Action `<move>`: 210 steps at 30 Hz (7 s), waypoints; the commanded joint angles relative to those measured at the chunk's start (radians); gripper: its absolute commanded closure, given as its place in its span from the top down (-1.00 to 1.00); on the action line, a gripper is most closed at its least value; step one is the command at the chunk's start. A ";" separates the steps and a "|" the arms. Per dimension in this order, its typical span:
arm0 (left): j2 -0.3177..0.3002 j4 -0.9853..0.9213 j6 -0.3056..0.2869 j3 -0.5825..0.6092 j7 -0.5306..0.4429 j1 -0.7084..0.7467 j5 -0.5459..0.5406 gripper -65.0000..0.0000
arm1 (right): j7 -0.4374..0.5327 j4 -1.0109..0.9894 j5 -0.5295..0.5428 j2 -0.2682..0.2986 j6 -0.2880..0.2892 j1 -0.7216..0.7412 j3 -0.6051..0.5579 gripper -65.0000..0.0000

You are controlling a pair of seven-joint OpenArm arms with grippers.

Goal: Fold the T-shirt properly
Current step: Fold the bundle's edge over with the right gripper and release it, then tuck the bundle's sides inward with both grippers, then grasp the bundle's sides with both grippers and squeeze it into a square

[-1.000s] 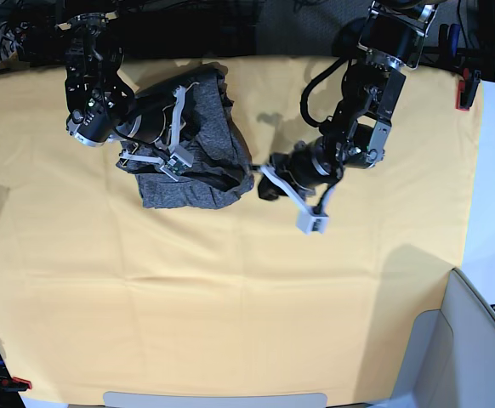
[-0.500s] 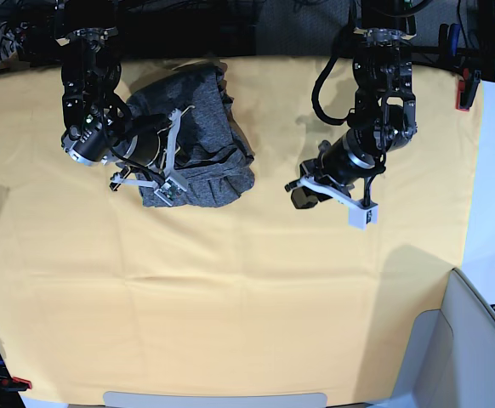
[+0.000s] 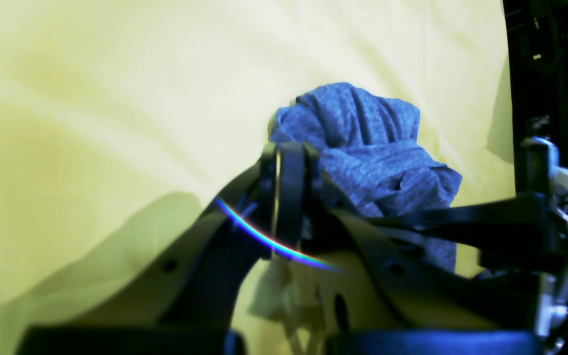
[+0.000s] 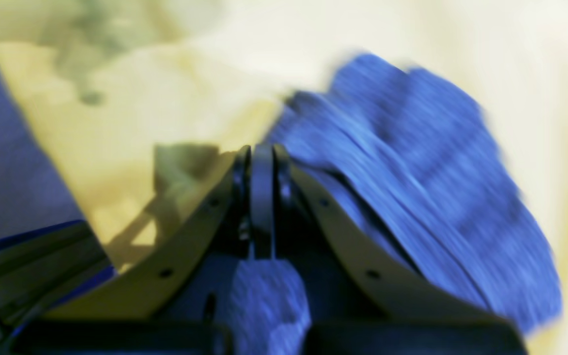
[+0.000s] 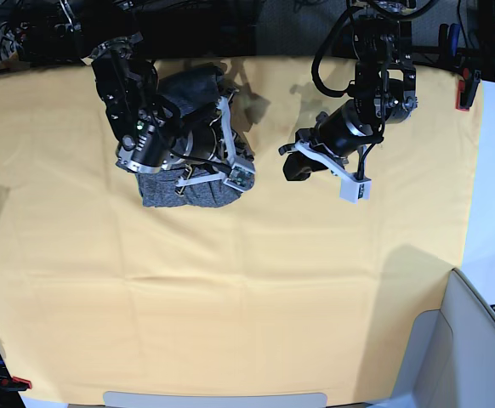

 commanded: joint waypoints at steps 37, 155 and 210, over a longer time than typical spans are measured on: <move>0.001 0.021 -0.009 0.007 -0.011 0.095 -0.012 -0.99 | 0.331 -0.227 -0.565 -0.217 0.004 0.194 0.128 -1.00; -0.006 -0.475 0.000 0.341 -0.086 -0.304 0.166 -0.99 | 0.156 0.115 -0.065 -0.065 -0.353 -0.311 0.700 -1.00; -0.038 0.059 -0.009 0.338 -0.089 -0.123 0.164 -0.99 | 0.322 0.032 -0.057 -0.005 -0.352 0.005 0.605 -1.00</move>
